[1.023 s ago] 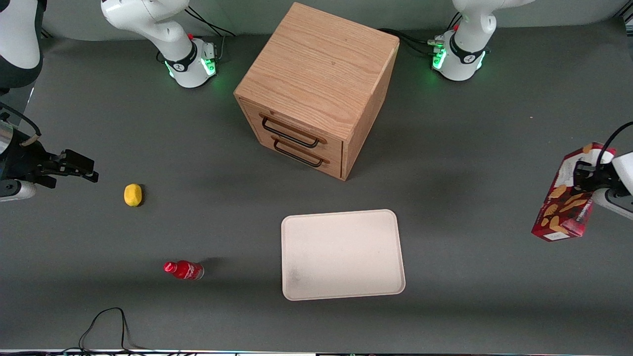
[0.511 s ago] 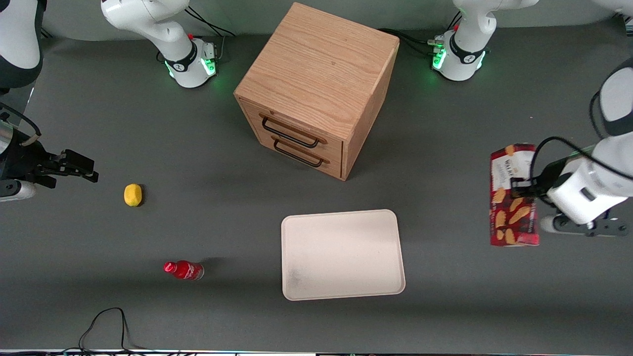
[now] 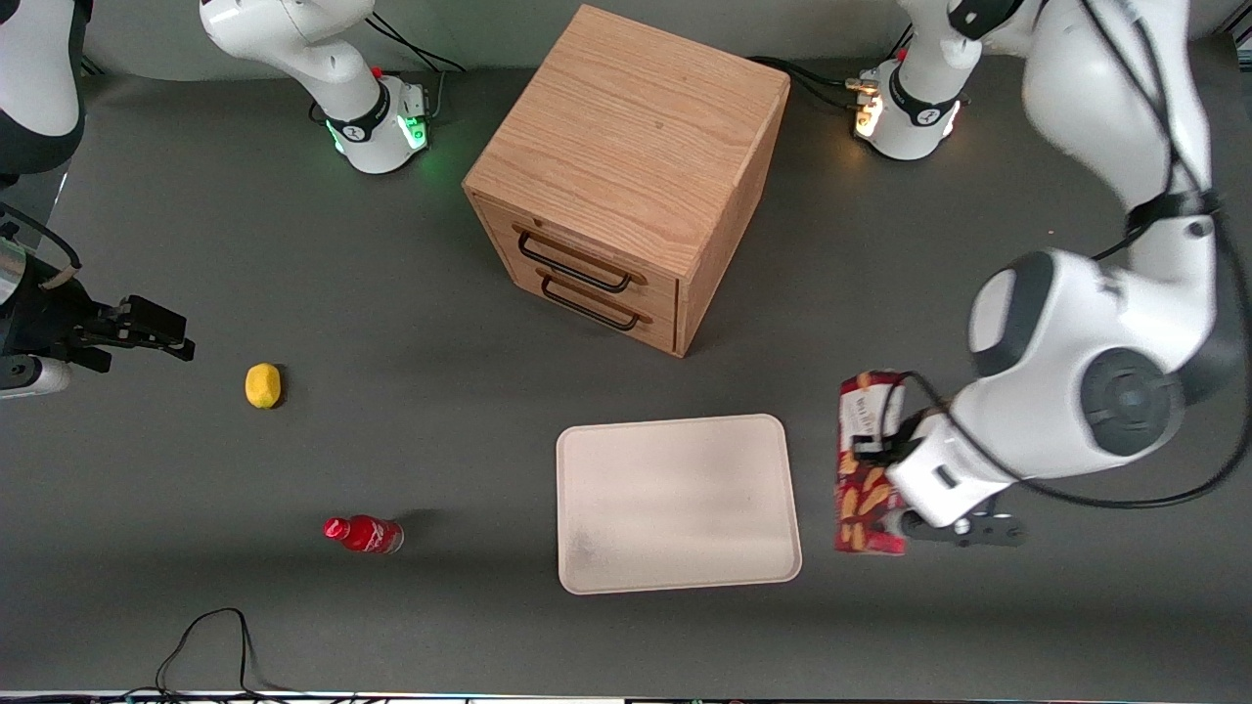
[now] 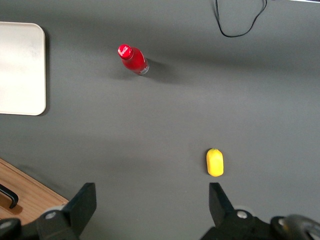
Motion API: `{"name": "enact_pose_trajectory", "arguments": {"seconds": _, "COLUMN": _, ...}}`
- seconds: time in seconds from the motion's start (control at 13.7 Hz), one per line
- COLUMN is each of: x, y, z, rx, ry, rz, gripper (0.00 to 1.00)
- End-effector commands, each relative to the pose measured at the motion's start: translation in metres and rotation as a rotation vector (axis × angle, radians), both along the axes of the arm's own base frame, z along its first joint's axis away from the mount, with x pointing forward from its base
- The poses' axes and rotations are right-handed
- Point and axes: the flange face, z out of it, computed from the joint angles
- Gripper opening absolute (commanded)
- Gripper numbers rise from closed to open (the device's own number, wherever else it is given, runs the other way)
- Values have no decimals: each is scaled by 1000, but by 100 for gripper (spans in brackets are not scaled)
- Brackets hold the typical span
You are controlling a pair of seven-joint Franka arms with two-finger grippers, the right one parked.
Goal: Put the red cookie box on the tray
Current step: 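Carry the held cookie box over the white tray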
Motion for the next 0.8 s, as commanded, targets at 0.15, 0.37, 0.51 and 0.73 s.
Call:
{"name": "enact_pose_trajectory", "arguments": {"seconds": 0.15, "x": 21, "y": -41, "z": -76, "rx": 23, "ry": -32, "rz": 120, "gripper": 0}}
{"name": "enact_pose_trajectory", "arguments": {"seconds": 0.37, "x": 25, "y": -46, "z": -104, "rx": 42, "ry": -14, "rz": 157, "gripper": 0}}
{"name": "enact_pose_trajectory", "arguments": {"seconds": 0.51, "x": 23, "y": -61, "z": -123, "rx": 57, "ry": -23, "rz": 202, "gripper": 0}}
{"name": "enact_pose_trajectory", "arguments": {"seconds": 0.73, "x": 24, "y": -67, "z": -148, "rx": 82, "ry": -46, "rz": 208, "gripper": 0}}
